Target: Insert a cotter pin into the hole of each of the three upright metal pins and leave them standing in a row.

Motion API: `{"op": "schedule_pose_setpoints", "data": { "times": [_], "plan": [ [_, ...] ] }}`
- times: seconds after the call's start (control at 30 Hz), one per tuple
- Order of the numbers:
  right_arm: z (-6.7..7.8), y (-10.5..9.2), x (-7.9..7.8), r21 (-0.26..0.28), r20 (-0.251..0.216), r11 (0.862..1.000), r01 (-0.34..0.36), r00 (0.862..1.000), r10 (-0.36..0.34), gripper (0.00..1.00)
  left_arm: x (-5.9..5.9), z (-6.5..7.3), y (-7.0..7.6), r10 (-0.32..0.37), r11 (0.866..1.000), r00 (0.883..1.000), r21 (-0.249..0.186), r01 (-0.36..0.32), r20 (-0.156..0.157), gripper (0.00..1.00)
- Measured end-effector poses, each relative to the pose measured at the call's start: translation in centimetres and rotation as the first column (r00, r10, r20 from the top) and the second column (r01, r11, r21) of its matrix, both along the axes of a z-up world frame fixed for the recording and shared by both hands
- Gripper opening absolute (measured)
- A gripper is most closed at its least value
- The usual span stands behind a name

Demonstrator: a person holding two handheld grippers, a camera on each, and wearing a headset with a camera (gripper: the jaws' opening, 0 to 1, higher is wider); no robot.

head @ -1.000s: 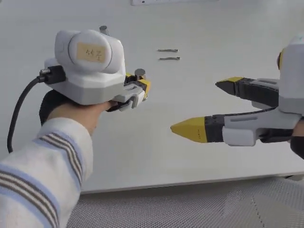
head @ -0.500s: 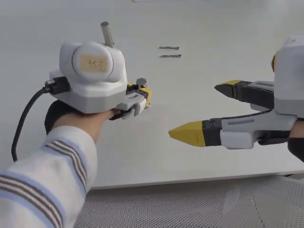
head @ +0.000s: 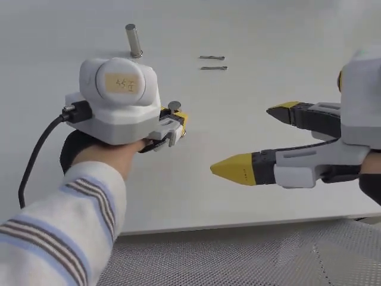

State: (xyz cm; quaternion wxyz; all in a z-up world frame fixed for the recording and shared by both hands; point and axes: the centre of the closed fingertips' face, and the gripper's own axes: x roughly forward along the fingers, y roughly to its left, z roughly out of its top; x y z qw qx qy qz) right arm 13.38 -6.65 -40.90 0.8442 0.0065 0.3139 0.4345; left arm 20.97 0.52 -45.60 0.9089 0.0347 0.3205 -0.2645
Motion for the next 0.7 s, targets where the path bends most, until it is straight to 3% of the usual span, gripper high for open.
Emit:
{"op": "schedule_pose_setpoints", "data": {
  "times": [0.23,0.37,0.53,0.7],
  "plan": [
    [0.27,0.16,-0.03,0.027,-0.005,1.0,0.005,1.0,-0.004,0.92,-0.21,-0.31,-0.07,-0.007,1.0,1.0,0.015,0.007,0.005,0.09],
    [0.1,0.15,-0.13,0.02,-0.006,1.0,0.0,1.0,0.0,0.91,-0.15,-0.31,-0.04,-0.008,1.0,1.0,0.028,0.007,0.016,0.09],
    [0.05,0.22,-0.21,0.017,-0.009,1.0,0.0,1.0,0.0,0.91,0.23,-0.34,-0.04,0.028,1.0,0.999,0.013,-0.028,0.023,0.09],
    [0.0,0.11,-0.08,0.012,-0.006,1.0,0.005,1.0,-0.005,0.91,0.26,-0.44,-0.24,0.03,0.999,0.998,0.038,-0.032,0.046,0.1]
  ]
}}
